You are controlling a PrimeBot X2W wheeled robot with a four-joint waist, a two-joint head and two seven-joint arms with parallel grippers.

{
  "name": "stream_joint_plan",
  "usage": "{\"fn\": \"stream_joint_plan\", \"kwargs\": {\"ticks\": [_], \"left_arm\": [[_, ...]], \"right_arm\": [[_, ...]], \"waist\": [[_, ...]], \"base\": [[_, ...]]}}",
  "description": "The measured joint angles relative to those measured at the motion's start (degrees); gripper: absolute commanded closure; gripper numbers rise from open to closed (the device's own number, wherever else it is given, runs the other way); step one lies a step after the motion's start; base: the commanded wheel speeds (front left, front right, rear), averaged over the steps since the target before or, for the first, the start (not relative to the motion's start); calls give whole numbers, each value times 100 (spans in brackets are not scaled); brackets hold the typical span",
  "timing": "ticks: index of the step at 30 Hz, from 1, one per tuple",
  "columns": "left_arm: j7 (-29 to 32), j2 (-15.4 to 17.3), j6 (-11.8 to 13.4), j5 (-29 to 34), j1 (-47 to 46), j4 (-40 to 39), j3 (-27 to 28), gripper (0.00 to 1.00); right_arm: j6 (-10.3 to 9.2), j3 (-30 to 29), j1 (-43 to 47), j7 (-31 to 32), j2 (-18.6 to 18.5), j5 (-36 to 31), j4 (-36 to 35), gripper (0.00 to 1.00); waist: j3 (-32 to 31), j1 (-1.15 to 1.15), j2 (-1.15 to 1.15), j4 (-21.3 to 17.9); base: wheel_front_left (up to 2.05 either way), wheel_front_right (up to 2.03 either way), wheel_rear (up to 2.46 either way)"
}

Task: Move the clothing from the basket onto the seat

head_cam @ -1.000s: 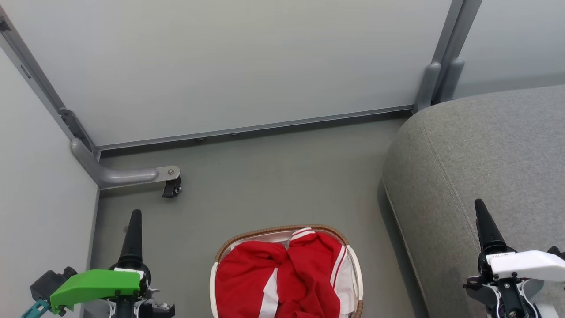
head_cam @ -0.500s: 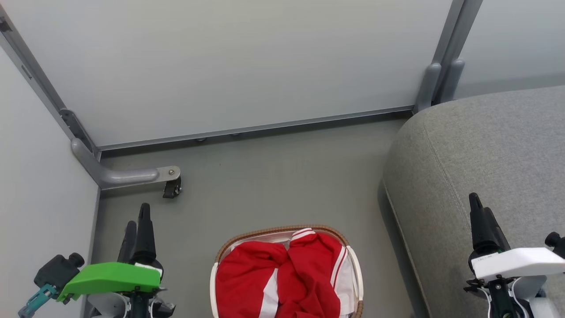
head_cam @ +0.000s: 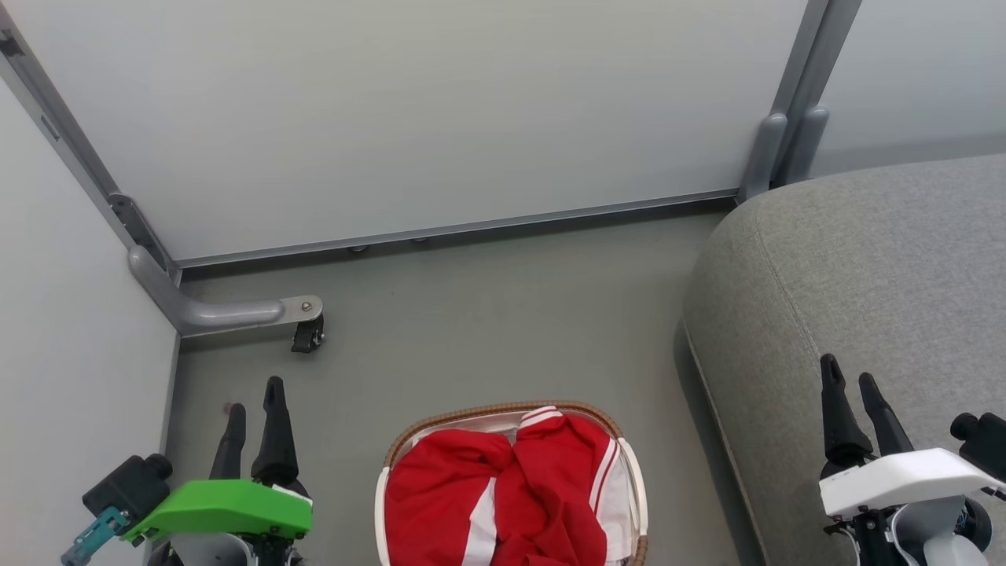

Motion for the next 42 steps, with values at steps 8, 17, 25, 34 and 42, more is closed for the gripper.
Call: {"fn": "stream_joint_plan", "kwargs": {"ticks": [8, 17, 25, 34, 42], "left_arm": [[-141, 8, 27, 526, 34, 146, -140, 0], [-268, 14, 62, 931, 34, 275, -264, 0], [-387, 18, 86, 1279, 34, 374, -350, 0], [-501, 22, 135, 1600, 34, 535, -430, 0], [-603, 25, 155, 1894, 32, 620, -515, 0]], "right_arm": [[0, 100, 25, -138, -7, -615, 155, 0], [0, 124, 27, -276, -13, -1226, 159, 0], [0, 172, 31, -393, -18, -1777, 159, 0], [0, 200, 28, -508, -29, -2332, 224, 0], [0, 233, 27, -603, -33, -2800, 224, 0]], "waist": [[0, 0, 0, 8], [8, 0, 0, 15], [18, 0, 0, 26], [32, 0, 0, 34], [35, 0, 0, 55]], "base": [[0, 0, 0], [0, 0, 0], [0, 0, 0], [0, 0, 0], [0, 0, 0]]}}
